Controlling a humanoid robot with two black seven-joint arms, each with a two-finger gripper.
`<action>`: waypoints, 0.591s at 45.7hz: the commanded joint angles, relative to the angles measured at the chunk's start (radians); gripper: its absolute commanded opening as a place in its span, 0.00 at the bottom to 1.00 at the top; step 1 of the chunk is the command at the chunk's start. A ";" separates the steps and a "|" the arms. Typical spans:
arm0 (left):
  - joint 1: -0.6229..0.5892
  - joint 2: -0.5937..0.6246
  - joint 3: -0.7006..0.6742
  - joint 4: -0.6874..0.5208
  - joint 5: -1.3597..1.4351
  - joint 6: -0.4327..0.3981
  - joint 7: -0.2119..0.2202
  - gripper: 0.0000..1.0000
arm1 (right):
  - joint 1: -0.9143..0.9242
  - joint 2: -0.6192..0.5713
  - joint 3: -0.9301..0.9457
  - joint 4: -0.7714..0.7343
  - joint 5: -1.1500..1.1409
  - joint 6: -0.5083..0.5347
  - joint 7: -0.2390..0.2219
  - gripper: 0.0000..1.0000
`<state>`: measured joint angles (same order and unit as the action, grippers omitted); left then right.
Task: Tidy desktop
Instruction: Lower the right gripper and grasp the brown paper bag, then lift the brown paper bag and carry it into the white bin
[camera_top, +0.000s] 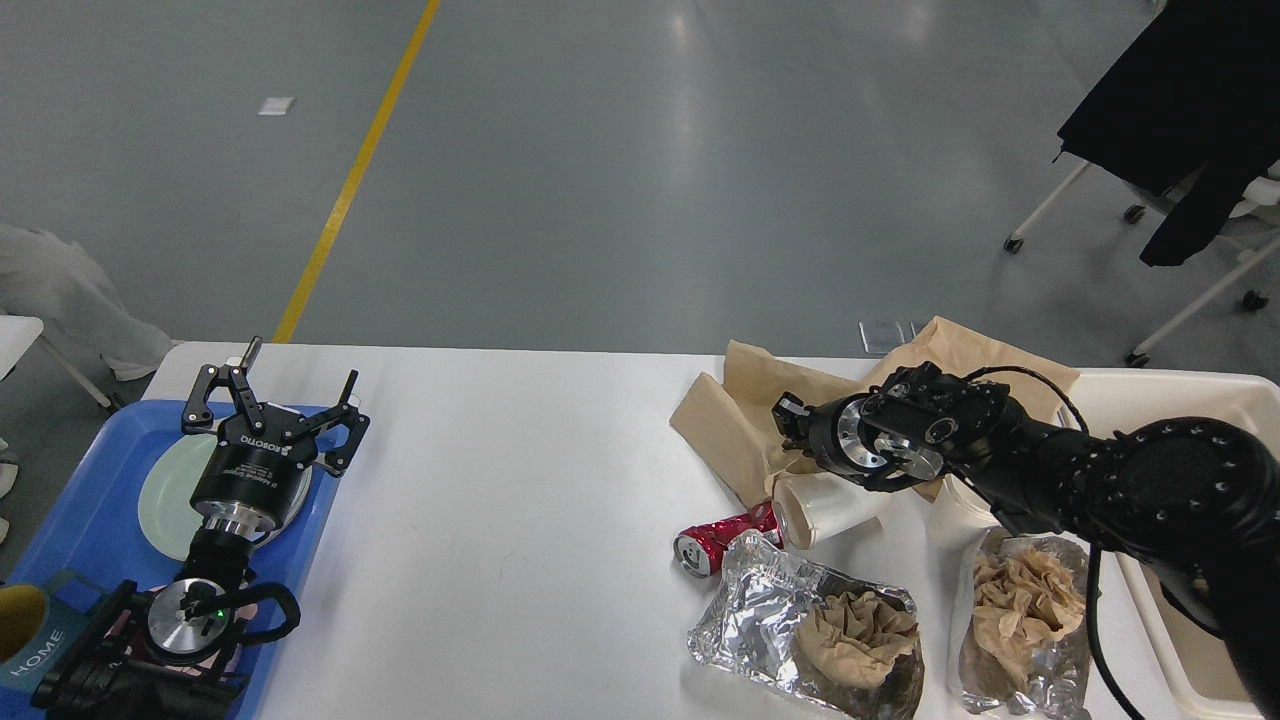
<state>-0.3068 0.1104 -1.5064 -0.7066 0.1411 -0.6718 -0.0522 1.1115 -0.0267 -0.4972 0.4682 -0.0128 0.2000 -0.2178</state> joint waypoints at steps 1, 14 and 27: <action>0.000 0.000 0.000 -0.001 0.000 0.000 0.000 0.97 | 0.024 -0.010 0.019 0.024 0.007 0.001 0.001 0.00; 0.000 0.000 0.000 -0.001 0.000 0.000 0.000 0.97 | 0.146 -0.082 0.019 0.181 0.033 0.006 0.003 0.00; 0.000 0.000 0.000 -0.001 0.000 0.000 0.000 0.97 | 0.448 -0.183 -0.168 0.469 0.033 0.026 0.001 0.00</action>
<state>-0.3068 0.1105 -1.5064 -0.7065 0.1412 -0.6718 -0.0522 1.4087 -0.1849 -0.5436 0.8156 0.0185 0.2193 -0.2175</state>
